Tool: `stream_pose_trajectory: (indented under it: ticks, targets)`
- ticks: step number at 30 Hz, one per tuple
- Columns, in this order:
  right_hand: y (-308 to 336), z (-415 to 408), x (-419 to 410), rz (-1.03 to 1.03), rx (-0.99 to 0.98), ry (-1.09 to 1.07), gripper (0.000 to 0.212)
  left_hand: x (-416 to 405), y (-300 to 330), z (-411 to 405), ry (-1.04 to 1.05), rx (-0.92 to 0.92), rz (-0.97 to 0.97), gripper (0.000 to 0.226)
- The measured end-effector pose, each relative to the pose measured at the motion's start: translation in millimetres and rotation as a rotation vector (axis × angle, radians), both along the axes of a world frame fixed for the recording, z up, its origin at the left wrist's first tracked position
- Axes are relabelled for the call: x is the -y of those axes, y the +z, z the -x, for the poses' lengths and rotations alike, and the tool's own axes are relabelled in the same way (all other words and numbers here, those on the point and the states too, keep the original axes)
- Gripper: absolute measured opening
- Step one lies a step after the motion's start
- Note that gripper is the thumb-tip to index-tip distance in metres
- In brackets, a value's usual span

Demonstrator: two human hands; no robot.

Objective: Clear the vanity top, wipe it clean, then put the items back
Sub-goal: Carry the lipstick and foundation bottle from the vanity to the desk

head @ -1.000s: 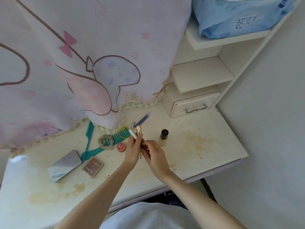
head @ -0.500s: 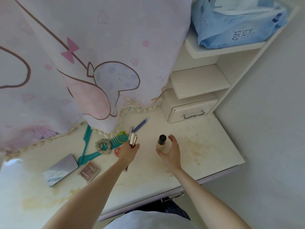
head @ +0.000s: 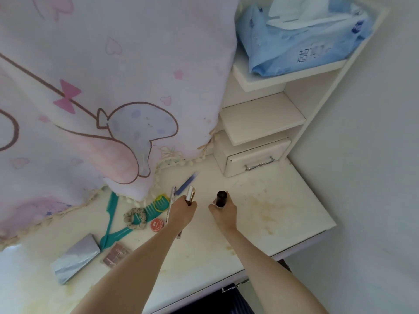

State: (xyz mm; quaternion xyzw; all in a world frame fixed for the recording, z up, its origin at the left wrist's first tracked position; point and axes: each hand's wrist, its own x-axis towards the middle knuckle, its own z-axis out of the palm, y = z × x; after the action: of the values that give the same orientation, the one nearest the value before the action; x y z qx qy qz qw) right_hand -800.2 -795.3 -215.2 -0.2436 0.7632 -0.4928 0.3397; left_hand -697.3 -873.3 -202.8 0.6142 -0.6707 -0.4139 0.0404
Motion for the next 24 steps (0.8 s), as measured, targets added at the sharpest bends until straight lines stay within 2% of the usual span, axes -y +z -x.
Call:
stream_pose_trajectory:
  ticks: [5,8,12,17,24]
  targets:
    - [14.2,11.0,-26.3,0.048,0.069,-0.25,0.018,-18.3,1.7,32.3,-0.194,-0.028,0.002,0.012]
    - [25.3,23.8,-61.7,0.029,0.161,-0.449,0.014,-45.1,8.3,58.6,-0.404,-0.051,-0.012,0.014]
    - [38.7,37.3,-138.5,0.022,0.166,-0.764,0.019,-102.1,26.4,96.7,-0.695,-0.106,-0.035,0.011]
    - [61.1,29.1,-273.7,0.002,0.093,-1.144,0.005,-225.4,62.2,134.6,-1.067,-0.15,-0.04,0.01]
    - [92.6,-40.3,-476.4,0.041,-0.119,-1.623,0.009,-442.6,92.7,133.8,-1.561,-0.243,-0.043,0.012]
